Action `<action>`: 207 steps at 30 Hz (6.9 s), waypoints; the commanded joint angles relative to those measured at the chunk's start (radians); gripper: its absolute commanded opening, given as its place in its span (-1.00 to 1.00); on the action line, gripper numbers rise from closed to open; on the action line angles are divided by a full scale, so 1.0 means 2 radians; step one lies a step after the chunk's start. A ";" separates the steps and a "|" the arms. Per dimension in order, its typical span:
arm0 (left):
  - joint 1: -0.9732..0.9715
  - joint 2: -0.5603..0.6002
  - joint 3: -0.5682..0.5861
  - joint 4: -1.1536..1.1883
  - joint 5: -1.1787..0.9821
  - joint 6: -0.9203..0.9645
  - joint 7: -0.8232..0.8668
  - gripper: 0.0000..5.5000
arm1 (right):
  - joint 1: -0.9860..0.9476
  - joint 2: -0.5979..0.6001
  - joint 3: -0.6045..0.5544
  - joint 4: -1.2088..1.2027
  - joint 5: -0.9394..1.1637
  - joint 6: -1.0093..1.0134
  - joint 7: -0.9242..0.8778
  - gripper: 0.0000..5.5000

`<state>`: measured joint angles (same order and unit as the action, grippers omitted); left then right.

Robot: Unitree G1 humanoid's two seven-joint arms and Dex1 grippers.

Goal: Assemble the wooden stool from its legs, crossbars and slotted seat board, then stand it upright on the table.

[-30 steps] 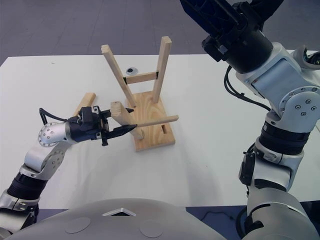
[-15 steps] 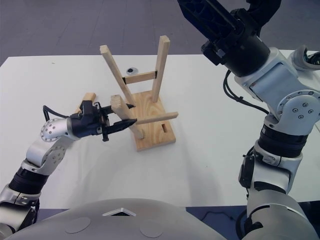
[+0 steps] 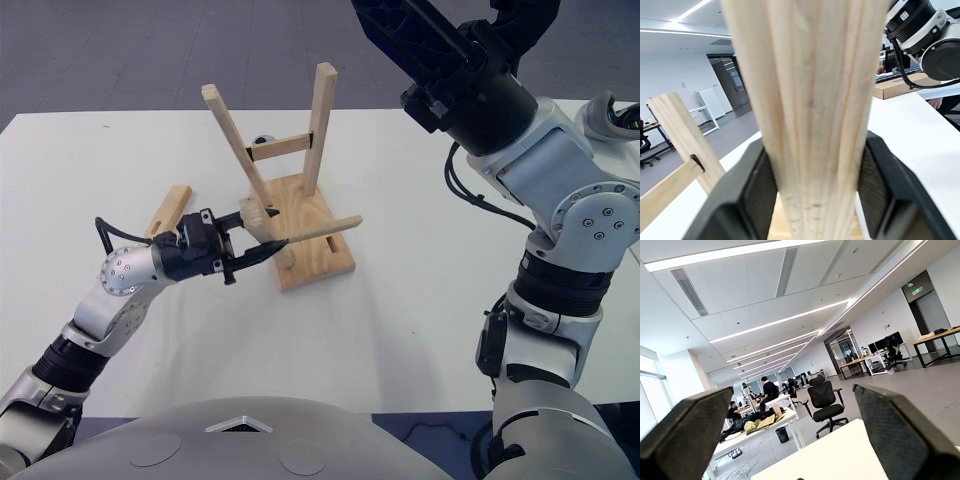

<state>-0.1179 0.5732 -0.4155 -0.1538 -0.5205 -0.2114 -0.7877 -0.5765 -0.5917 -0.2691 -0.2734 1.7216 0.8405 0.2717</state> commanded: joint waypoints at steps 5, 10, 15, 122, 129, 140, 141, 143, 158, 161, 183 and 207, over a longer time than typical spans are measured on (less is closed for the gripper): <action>0.048 0.077 -0.065 0.204 -0.028 0.287 -0.123 -0.26 | 0.005 0.012 -0.004 -0.016 -0.013 -0.015 -0.019 0.62; 0.031 0.073 -0.065 0.188 -0.085 0.368 -0.115 -0.26 | 0.007 0.016 -0.002 -0.014 -0.015 -0.015 -0.019 0.62; 0.035 0.072 -0.085 0.195 -0.030 0.339 -0.081 -0.26 | 0.008 0.016 -0.002 -0.013 -0.014 -0.015 -0.020 0.62; -0.060 0.224 0.101 -0.001 -0.049 0.478 0.147 0.92 | 0.093 0.039 -0.013 -0.083 -0.029 -0.067 -0.061 0.62; -0.005 0.183 0.112 0.053 0.034 0.494 0.174 0.92 | 0.095 0.039 -0.007 -0.084 -0.033 -0.068 -0.059 0.62; -0.010 0.110 0.141 0.160 0.029 0.544 0.092 0.56 | 0.089 0.035 -0.006 -0.074 -0.032 -0.066 -0.061 0.62; -0.012 0.108 0.142 0.164 0.034 0.543 0.089 0.53 | 0.089 0.035 -0.006 -0.074 -0.031 -0.066 -0.061 0.62; -0.017 0.104 0.145 0.169 0.041 0.542 0.085 0.43 | 0.088 0.035 -0.005 -0.074 -0.031 -0.066 -0.063 0.62; -0.058 0.107 0.152 0.267 0.123 0.469 0.055 -0.25 | 0.081 0.042 0.004 -0.068 -0.042 -0.071 -0.071 0.62; -0.142 0.110 0.197 0.331 0.126 0.411 0.065 -0.26 | 0.076 0.044 0.004 -0.062 -0.049 -0.073 -0.073 0.62; -0.455 -0.009 0.210 0.161 -0.172 0.615 -0.216 -0.26 | -0.112 0.086 0.038 0.055 -0.081 -0.023 0.002 0.62; -0.431 0.006 0.219 0.157 -0.175 0.681 -0.240 -0.26 | -0.078 0.090 0.022 0.046 -0.055 -0.004 0.009 -0.25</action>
<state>-0.9964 0.5741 0.0096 0.1759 -0.8657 1.1288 -1.2940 -0.7346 -0.4100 -0.2244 -0.1748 1.6070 0.8194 0.2756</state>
